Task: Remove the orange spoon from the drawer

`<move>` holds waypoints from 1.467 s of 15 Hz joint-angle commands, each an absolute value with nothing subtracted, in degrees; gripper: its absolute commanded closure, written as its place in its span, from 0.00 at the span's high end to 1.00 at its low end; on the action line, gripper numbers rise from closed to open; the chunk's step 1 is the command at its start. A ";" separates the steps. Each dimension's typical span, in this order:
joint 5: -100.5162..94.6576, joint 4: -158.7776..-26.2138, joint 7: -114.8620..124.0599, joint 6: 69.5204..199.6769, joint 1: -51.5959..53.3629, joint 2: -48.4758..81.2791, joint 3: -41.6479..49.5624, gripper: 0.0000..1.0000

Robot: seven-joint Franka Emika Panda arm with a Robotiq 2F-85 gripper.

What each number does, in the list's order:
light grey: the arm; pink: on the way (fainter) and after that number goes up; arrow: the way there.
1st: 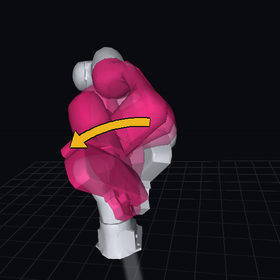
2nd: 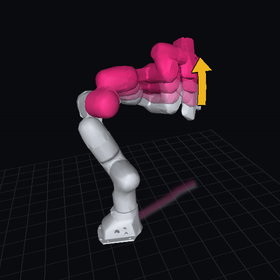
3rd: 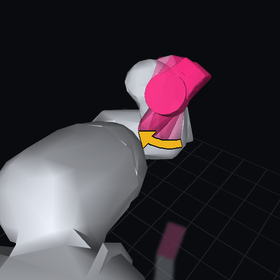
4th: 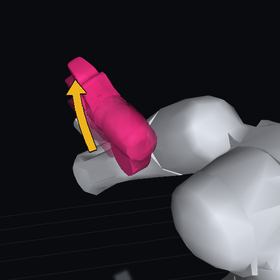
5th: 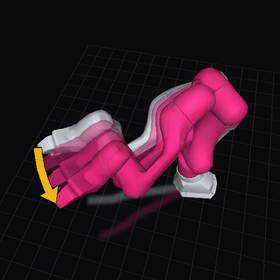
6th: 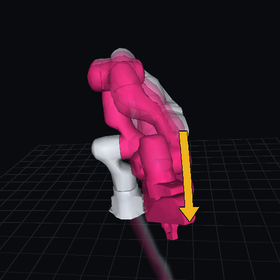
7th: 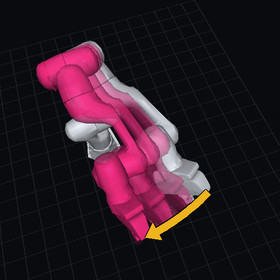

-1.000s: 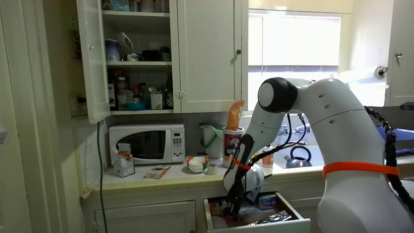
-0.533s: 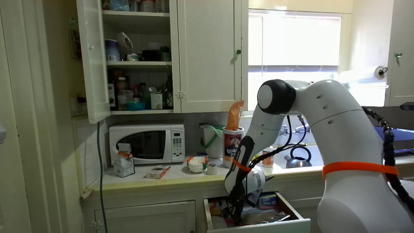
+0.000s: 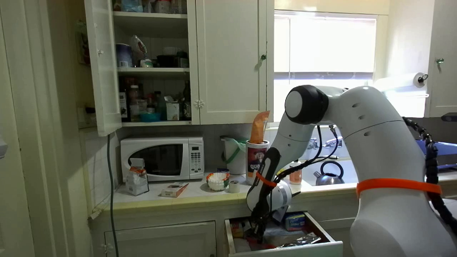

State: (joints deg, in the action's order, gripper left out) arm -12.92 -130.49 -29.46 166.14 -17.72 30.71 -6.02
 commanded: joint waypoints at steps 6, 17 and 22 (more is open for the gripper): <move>-11.96 -133.44 -30.80 165.06 -17.83 27.08 -6.65 0.02; -8.56 -142.49 -37.18 169.70 -20.52 17.00 -9.53 0.02; -2.55 -145.56 -42.67 173.80 -23.33 12.96 -13.77 0.02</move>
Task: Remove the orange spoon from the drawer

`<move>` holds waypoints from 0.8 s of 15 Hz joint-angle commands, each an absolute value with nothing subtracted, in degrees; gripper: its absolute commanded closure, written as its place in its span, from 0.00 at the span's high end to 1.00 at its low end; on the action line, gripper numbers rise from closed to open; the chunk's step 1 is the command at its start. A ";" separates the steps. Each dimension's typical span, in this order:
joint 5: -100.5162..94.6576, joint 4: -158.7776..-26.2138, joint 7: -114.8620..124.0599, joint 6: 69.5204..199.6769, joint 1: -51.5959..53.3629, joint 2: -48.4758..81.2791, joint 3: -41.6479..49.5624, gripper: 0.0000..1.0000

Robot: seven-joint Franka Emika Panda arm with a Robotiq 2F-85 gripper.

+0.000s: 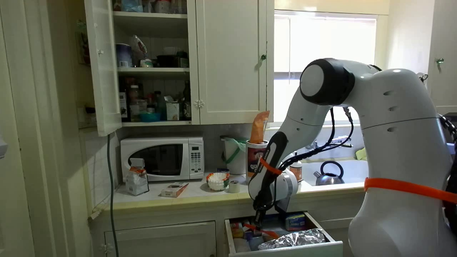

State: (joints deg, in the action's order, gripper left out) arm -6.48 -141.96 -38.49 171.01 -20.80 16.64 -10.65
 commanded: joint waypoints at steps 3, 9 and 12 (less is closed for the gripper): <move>-0.02 -146.60 -44.94 175.20 -26.55 11.01 -17.91 0.02; 0.99 -147.95 -45.49 174.69 -29.08 5.71 -20.77 0.02; 3.89 -149.22 -46.35 173.09 -30.12 0.05 -22.08 0.02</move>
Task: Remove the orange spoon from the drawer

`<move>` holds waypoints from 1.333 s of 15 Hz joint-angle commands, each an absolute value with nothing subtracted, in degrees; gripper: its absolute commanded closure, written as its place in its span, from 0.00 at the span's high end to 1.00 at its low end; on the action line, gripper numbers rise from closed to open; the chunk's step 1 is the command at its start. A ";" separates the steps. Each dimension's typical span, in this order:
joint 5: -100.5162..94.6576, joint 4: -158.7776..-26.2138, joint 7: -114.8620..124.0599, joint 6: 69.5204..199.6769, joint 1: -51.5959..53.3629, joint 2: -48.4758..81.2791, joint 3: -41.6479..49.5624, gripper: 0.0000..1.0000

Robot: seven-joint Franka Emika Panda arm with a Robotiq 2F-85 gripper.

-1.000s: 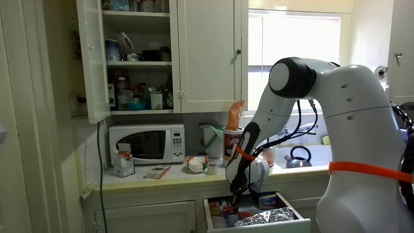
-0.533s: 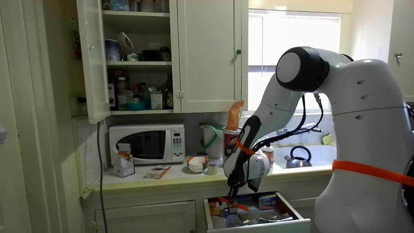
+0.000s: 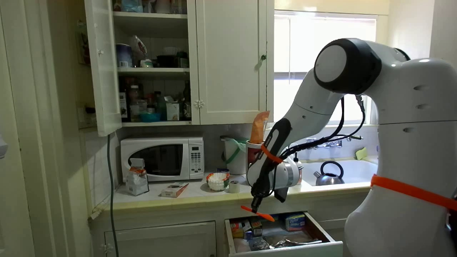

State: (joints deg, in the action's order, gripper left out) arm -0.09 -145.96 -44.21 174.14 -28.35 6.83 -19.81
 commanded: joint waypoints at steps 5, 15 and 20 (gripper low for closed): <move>11.26 -149.19 -46.63 170.52 -28.59 -7.81 -21.17 0.02; -10.86 -139.89 -29.29 174.44 -28.47 -6.14 -15.93 0.02; -22.53 -133.84 -18.86 174.29 -32.99 0.34 -18.89 0.02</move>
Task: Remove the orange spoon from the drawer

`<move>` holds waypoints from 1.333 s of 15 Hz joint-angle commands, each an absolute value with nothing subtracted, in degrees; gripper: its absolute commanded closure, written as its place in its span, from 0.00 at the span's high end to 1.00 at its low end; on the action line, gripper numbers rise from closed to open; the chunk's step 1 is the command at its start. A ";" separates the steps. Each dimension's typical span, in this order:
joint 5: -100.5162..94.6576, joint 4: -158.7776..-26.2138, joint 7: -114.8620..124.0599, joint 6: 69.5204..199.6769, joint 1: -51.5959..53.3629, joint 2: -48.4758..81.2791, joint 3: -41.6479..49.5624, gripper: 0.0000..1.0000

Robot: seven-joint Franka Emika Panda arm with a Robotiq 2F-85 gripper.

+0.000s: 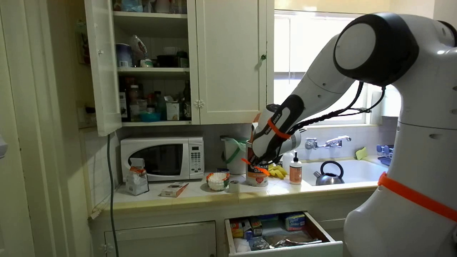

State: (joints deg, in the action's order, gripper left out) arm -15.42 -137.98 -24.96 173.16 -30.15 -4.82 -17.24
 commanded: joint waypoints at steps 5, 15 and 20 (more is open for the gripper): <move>-35.88 -126.69 -8.63 173.91 -31.34 7.94 -16.41 0.02; -48.73 -117.72 6.99 175.17 -22.42 19.18 -8.20 0.40; -47.48 -120.83 7.30 176.09 -21.44 16.27 -7.52 0.78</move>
State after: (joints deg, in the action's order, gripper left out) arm -47.27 -118.45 5.97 176.07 -21.72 18.32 -7.84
